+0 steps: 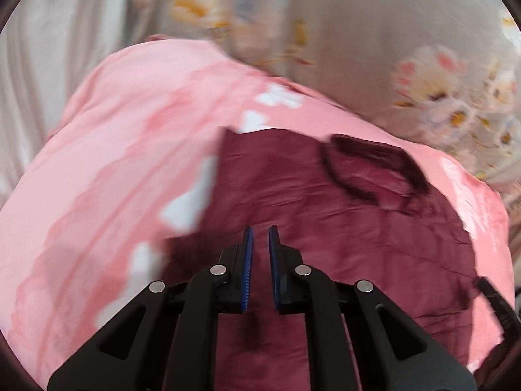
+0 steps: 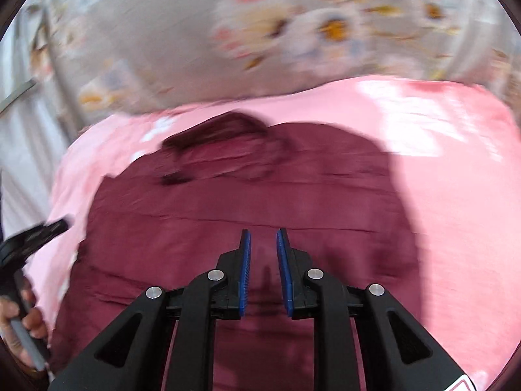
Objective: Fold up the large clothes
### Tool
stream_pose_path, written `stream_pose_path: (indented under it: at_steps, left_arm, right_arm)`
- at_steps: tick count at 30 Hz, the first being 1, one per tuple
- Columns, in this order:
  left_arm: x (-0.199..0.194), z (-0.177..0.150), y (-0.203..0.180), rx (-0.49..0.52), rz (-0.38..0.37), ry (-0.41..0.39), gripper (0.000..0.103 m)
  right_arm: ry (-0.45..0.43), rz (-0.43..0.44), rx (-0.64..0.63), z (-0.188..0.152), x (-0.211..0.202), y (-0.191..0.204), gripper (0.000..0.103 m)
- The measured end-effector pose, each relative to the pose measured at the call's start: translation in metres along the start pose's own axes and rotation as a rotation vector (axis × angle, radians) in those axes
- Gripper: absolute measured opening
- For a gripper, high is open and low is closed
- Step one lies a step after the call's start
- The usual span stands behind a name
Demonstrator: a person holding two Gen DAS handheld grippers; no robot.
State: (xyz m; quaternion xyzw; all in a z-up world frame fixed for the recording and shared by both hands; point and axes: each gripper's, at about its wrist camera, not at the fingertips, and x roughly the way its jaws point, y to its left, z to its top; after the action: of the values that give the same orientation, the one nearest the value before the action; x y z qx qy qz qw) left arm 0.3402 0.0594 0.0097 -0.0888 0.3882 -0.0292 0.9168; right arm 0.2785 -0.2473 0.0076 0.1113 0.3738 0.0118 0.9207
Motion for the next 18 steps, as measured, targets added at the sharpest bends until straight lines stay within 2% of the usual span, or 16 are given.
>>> stream_pose_path:
  at_steps: [3, 5, 7, 12, 16, 18]
  left_arm:
    - [0.041, -0.003, -0.034, 0.026, -0.064, 0.14, 0.011]
    - [0.061, -0.012, -0.044, 0.047, -0.057, 0.197, 0.011]
    - [0.072, -0.025, -0.048, 0.073, -0.013, 0.19, 0.011]
    - [0.065, -0.048, -0.04, 0.119, -0.018, 0.169, 0.011]
    - [0.065, -0.056, -0.037, 0.141, -0.016, 0.143, 0.011]
    - [0.063, -0.06, -0.039, 0.143, -0.003, 0.121, 0.011]
  right_arm:
    - [0.071, 0.014, -0.053, -0.001, 0.035, 0.025, 0.018]
    - [0.126, 0.042, -0.063, -0.008, 0.053, 0.032, 0.018]
    - [0.159, 0.048, -0.074, -0.02, 0.063, 0.035, 0.018]
    - [0.16, 0.031, -0.193, -0.051, 0.057, 0.048, 0.018]
    - [0.153, 0.025, -0.148, -0.046, 0.055, 0.041, 0.015]
    - [0.154, 0.029, -0.118, -0.045, 0.061, 0.035, 0.011]
